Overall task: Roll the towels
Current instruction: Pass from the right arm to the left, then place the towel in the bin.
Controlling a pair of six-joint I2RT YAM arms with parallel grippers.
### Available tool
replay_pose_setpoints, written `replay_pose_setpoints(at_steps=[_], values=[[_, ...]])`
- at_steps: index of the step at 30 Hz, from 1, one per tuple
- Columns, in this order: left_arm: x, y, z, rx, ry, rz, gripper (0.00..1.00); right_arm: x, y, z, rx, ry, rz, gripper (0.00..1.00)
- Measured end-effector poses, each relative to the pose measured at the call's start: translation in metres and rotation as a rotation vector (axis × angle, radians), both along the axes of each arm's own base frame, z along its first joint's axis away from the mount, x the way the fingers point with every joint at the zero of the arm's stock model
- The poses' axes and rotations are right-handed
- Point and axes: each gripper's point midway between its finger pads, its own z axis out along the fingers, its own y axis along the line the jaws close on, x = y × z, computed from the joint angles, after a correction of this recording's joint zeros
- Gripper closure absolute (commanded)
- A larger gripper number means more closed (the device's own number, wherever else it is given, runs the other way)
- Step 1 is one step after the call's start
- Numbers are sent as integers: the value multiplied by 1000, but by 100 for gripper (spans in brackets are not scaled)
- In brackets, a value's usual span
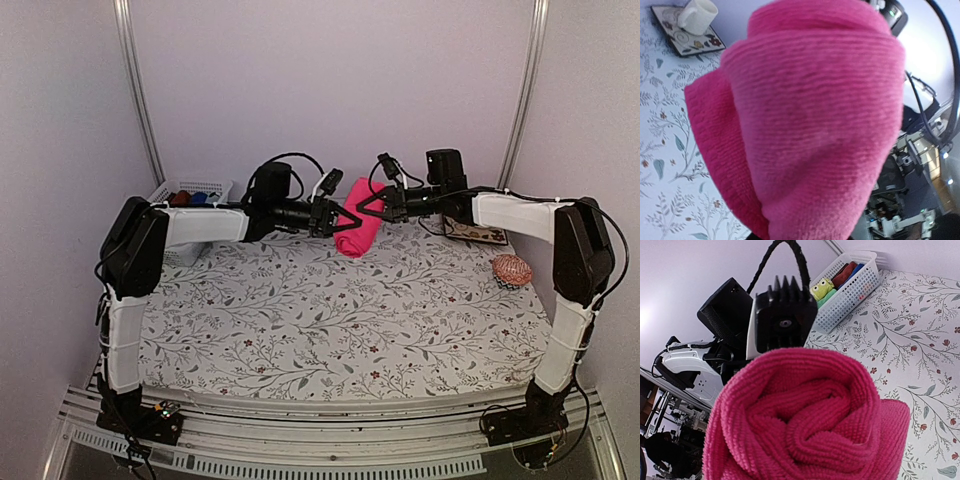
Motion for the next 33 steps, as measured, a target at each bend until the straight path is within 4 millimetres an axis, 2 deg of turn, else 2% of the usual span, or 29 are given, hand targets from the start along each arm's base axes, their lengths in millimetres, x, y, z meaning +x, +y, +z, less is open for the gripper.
replay_pose_setpoints(at_steps=[3, 4, 8, 11, 16, 20, 22, 25, 33], values=[[0, 0, -1, 3, 3, -1, 99, 0, 0, 0, -5, 4, -1, 86], [0, 0, -1, 3, 1, -1, 100, 0, 0, 0, -7, 2, -2, 80], [1, 0, -1, 2, -2, -1, 100, 1, -1, 1, -15, 6, -7, 40], [4, 2, -1, 4, -3, 5, 100, 4, -2, 1, -27, 6, -21, 1], [13, 15, -10, 33, 22, 27, 100, 15, -15, -1, -59, 9, -65, 1], [34, 48, -22, 91, 39, 88, 100, 34, -46, -12, -114, 45, -153, 1], [48, 73, -25, 123, 43, 132, 100, 41, -60, -19, -148, 57, -193, 1], [71, 121, -26, 178, 49, 214, 100, 47, -76, -30, -201, 70, -235, 1], [127, 247, -18, 329, 30, 433, 100, 41, -83, -50, -303, 82, -246, 1]])
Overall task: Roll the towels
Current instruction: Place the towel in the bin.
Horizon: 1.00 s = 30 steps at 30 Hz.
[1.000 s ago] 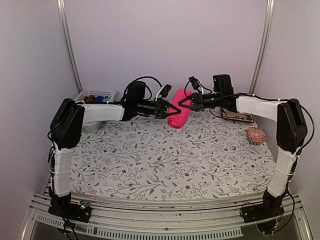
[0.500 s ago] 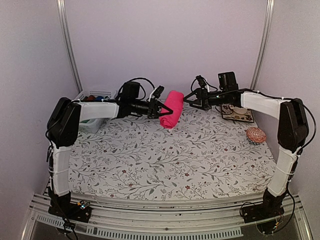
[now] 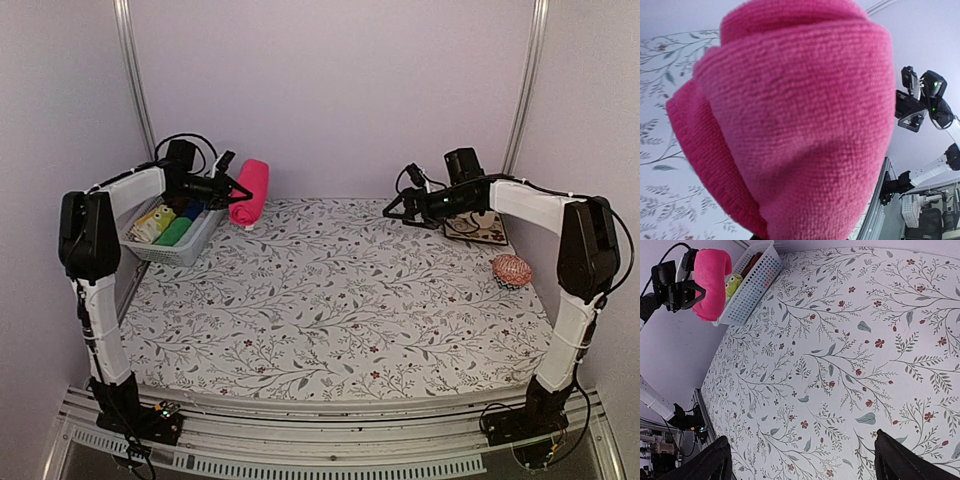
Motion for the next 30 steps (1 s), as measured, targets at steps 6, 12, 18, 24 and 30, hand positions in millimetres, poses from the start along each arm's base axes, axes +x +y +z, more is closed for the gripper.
replay_pose_setpoints(at_steps=[6, 12, 18, 24, 30], values=[[29, 82, 2, 119, -12, 137, 100, -3, -7, -8, -60, 3, -6, 1], [41, 155, -7, 195, 10, 234, 100, -11, -11, -14, -90, 32, 5, 1], [45, 224, -13, 259, 12, 327, 100, -18, -15, -10, -107, 30, 2, 1], [48, 271, -33, 280, 36, 376, 100, -26, -22, -20, -143, 44, -8, 1], [42, 274, -62, 305, 85, 339, 100, -35, -30, -44, -199, 86, -23, 1]])
